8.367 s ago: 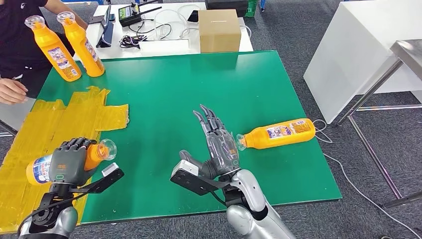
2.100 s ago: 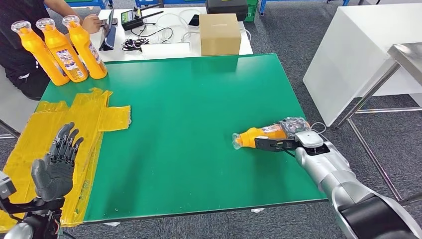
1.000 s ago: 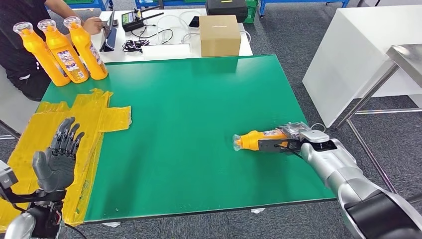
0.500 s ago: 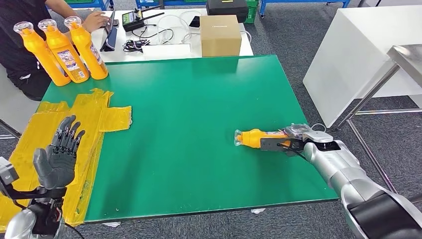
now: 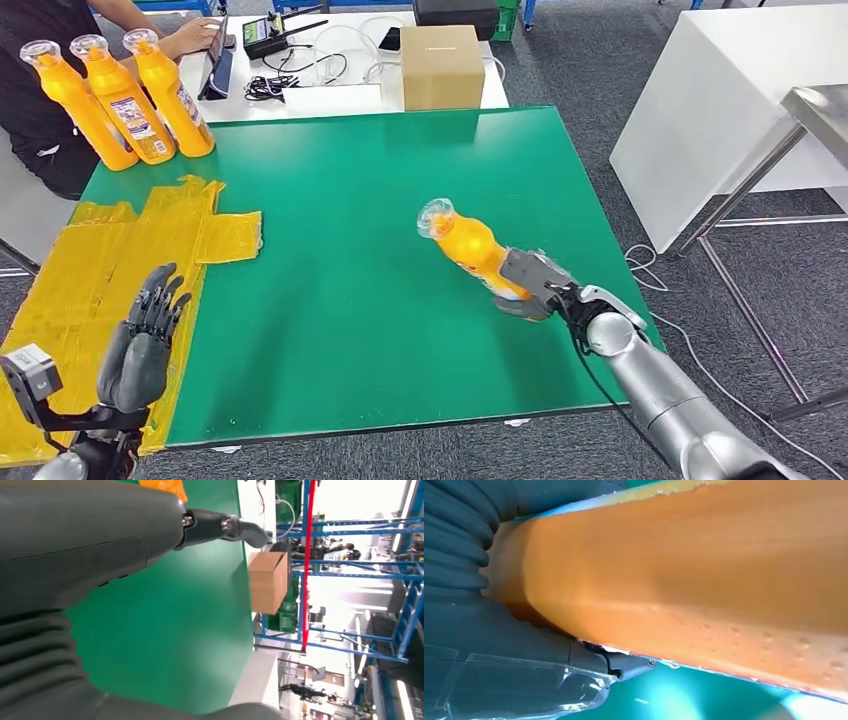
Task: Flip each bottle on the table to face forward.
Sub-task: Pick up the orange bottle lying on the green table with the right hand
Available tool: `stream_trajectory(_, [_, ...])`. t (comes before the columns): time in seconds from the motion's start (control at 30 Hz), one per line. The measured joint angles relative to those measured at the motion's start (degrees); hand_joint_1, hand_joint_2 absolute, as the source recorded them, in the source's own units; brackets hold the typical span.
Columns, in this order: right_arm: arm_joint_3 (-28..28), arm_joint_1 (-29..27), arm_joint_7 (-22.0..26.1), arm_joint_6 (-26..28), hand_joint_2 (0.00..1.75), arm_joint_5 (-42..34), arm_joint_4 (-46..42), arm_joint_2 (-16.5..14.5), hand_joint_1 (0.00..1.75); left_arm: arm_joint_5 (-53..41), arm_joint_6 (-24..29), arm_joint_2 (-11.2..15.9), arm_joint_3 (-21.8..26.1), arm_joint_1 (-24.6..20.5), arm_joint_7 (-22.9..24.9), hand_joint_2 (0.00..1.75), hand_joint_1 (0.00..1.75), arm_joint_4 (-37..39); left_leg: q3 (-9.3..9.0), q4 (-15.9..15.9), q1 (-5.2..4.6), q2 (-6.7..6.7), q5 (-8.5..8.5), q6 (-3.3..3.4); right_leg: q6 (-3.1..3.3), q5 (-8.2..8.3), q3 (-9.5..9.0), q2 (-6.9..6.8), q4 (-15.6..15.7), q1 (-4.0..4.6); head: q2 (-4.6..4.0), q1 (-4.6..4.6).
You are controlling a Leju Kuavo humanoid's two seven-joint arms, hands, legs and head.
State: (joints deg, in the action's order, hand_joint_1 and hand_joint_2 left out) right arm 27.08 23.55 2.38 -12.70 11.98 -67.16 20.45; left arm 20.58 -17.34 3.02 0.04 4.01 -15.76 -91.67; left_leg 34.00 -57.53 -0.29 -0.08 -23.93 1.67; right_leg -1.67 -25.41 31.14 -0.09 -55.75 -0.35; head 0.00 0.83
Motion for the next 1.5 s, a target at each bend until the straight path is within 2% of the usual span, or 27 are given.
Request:
stream_trajectory(0.1, [0.07,-1.9,-0.04,2.48,1.75,0.76,-6.67,-0.62,1.75,-0.31,0.63,-0.15,-1.25,1.05,-0.1,1.75,0.0,-1.18,0.25,0.01,0.04,-0.09,0.03,-0.03,0.0,-0.02,0.15,-0.08,-0.01,0.06,0.0,-0.02])
stream_trajectory(0.2, [1.08,-3.41,0.89,5.63,1.75,5.31,-11.81,-1.88,1.75,-1.35,0.93,-0.51,-2.14,2.13,-0.5,1.75,0.0,-2.89,0.4,0.02,0.04,-0.07,0.01,-0.04,0.0,-0.02,0.3,-0.06,-0.02,0.07,0.0,-0.04])
stream_trajectory(0.37, [5.94,-5.77,0.66,9.99,1.75,10.9,-18.67,-6.86,1.75,-5.07,1.57,-1.83,-5.57,4.15,-2.25,1.75,0.0,-7.02,0.55,0.02,0.05,-0.06,0.0,-0.05,0.02,-0.03,0.51,-0.03,-0.01,0.07,0.0,-0.04])
stream_trajectory(0.6, [11.65,-4.96,-0.76,13.79,1.75,11.76,-18.72,-15.88,1.75,-10.2,5.43,-2.85,-11.64,4.74,-3.86,1.75,0.0,-12.14,0.61,0.04,0.07,-0.03,0.02,-0.07,0.04,-0.03,0.59,-0.02,-0.02,0.09,0.0,-0.04])
stream_trajectory(0.83, [14.71,-4.45,-0.76,16.0,1.75,11.11,-15.57,-22.2,1.75,-10.88,5.99,-2.98,-14.35,4.98,-4.14,1.75,0.0,-13.98,0.65,0.04,0.08,-0.09,0.04,-0.1,0.03,-0.03,0.59,-0.08,-0.02,0.09,0.0,-0.04])
stream_trajectory(1.0, [16.53,-4.48,-0.53,16.66,1.75,9.74,-11.7,-24.4,1.75,-10.41,6.76,-2.98,-15.16,4.72,-4.15,1.75,0.0,-14.34,0.66,0.04,0.07,-0.09,0.04,-0.1,0.03,-0.03,0.6,-0.09,-0.02,0.08,0.0,-0.04])
stream_trajectory(1.5, [19.31,-4.39,0.05,17.21,1.75,10.07,-7.52,-27.23,1.75,-8.77,7.3,-3.04,-15.29,4.15,-4.02,1.75,0.0,-14.38,0.66,0.04,0.08,-0.08,0.04,-0.1,0.03,-0.03,0.62,-0.08,-0.02,0.09,0.0,-0.04])
